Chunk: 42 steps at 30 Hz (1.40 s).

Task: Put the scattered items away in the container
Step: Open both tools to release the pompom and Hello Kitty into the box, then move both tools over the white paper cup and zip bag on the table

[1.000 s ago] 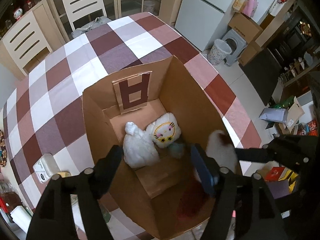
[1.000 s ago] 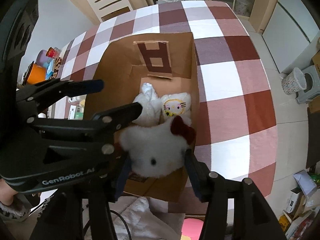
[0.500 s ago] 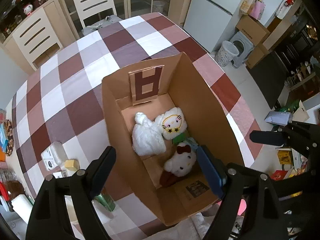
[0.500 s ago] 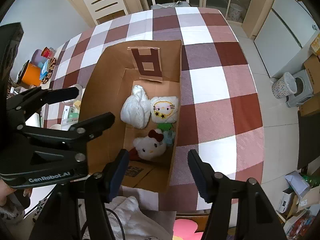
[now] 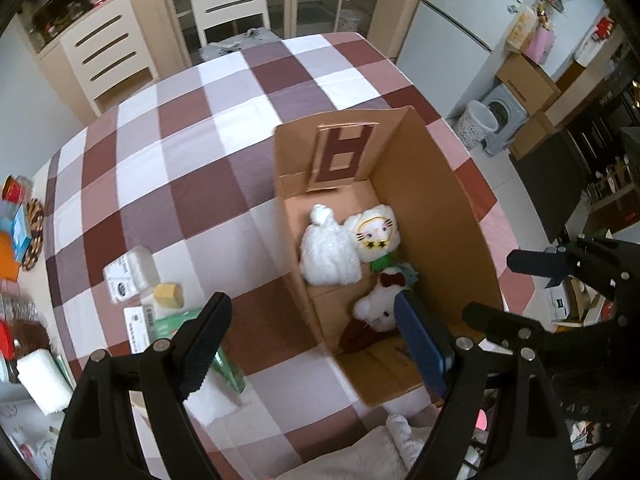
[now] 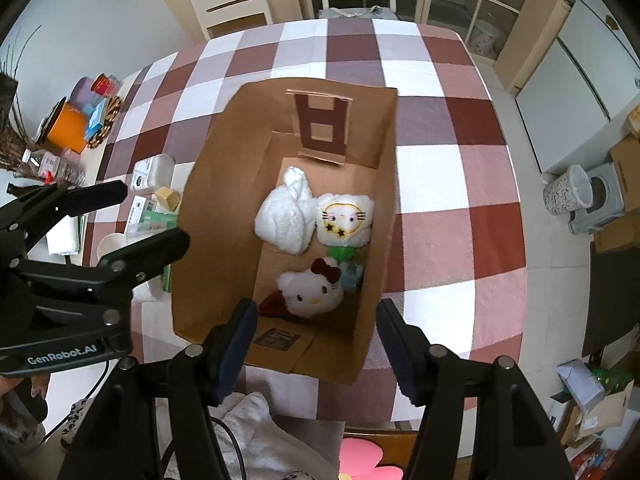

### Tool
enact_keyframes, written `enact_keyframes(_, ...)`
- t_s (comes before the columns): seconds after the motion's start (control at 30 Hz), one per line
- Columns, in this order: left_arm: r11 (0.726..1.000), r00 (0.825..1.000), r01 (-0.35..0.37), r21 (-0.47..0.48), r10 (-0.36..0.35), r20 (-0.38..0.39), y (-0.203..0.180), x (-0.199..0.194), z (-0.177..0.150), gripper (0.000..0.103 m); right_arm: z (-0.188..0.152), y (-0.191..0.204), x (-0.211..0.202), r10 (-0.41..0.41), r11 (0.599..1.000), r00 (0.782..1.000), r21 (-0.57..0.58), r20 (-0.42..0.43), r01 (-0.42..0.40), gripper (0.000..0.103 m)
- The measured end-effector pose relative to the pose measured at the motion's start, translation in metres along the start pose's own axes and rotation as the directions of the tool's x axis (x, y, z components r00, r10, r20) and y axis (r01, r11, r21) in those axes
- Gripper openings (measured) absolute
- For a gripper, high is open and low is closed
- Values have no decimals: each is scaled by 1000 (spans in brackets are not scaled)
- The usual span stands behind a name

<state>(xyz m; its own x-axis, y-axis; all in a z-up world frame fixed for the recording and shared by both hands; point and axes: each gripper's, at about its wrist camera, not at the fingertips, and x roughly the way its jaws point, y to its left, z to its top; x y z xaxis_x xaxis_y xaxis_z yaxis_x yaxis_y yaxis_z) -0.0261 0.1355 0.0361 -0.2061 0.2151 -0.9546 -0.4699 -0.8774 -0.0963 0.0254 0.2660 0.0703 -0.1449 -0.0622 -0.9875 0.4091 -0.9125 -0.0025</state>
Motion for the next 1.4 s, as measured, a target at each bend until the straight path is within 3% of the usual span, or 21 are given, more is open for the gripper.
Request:
enact_keyframes(0.57, 978, 999, -43, -205, 43, -4, 79, -13, -46, 84, 33, 71, -2, 25, 988, 1000, -156, 17, -22, 63)
enact_keyframes(0.67, 961, 999, -51, -271, 54, 6, 104, -16, -60, 84, 40, 89, -2, 37, 979, 999, -200, 15, -33, 63)
enact_keyframes(0.8, 918, 996, -93, -385, 91, -23, 153, -11, -90, 86, 46, 115, -1, 54, 965, 998, -258, 9, -50, 63)
enact_keyframes(1.0, 871, 993, -115, -477, 97, -61, 206, 7, -137, 86, 52, 150, 7, 70, 942, 997, -329, -14, -71, 63)
enact_keyframes(1.23, 870, 991, -111, -481, 63, -114, 221, 46, -169, 86, 57, 188, 28, 108, 918, 992, -377, -64, -124, 63)
enact_keyframes(1.4, 892, 989, -84, -444, 22, -143, 221, 75, -172, 86, 53, 209, 57, 156, 916, 978, -352, -137, -195, 63)
